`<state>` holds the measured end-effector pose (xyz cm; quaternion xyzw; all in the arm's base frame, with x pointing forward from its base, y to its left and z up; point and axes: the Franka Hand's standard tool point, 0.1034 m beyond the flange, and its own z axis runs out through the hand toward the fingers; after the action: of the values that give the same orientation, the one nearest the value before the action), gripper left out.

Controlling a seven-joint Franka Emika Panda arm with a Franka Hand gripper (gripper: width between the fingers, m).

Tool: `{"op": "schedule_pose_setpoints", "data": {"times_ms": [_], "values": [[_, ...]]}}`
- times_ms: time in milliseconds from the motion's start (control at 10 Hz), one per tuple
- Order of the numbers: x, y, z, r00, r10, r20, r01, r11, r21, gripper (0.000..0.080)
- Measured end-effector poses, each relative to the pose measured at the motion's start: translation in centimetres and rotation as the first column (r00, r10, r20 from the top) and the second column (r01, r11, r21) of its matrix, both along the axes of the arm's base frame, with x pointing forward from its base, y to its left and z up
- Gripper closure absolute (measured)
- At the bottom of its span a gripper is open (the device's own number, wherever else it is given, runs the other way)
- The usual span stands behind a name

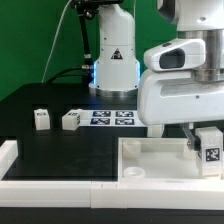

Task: Assemble one leg

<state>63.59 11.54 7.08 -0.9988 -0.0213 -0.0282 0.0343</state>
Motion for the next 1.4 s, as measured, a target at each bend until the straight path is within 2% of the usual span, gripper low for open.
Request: {"op": "schedule_pose_setpoints", "data": {"times_ms": [100, 200, 500, 700, 900, 1000, 1100, 1200, 1400], "values": [[-0.01, 0.02, 0.00, 1.000, -0.010, -0.001, 0.010, 1.000, 0.001, 0.0509], [-0.07, 0.08, -0.03, 0.980, -0.200, -0.013, 0.200, 0.980, 0.008, 0.0509], [-0.29, 0.35, -0.18, 0.822, -0.568, -0.045, 0.569, 0.822, 0.010, 0.0509], [-0.27, 0.26, -0.23, 0.632, -0.772, -0.076, 0.774, 0.632, 0.016, 0.0509], [-0.27, 0.18, -0.24, 0.436, -0.894, -0.106, 0.899, 0.437, 0.013, 0.0509], [-0.25, 0.09, -0.20, 0.288, -0.949, -0.129, 0.957, 0.290, 0.005, 0.0509], [-0.26, 0.06, -0.24, 0.208, -0.968, -0.140, 0.978, 0.210, 0.000, 0.0509], [-0.27, 0.05, -0.26, 0.169, -0.975, -0.143, 0.985, 0.171, -0.003, 0.0509], [-0.26, 0.10, -0.26, 0.012, -0.987, -0.159, 1.000, 0.014, -0.017, 0.0509]]}}
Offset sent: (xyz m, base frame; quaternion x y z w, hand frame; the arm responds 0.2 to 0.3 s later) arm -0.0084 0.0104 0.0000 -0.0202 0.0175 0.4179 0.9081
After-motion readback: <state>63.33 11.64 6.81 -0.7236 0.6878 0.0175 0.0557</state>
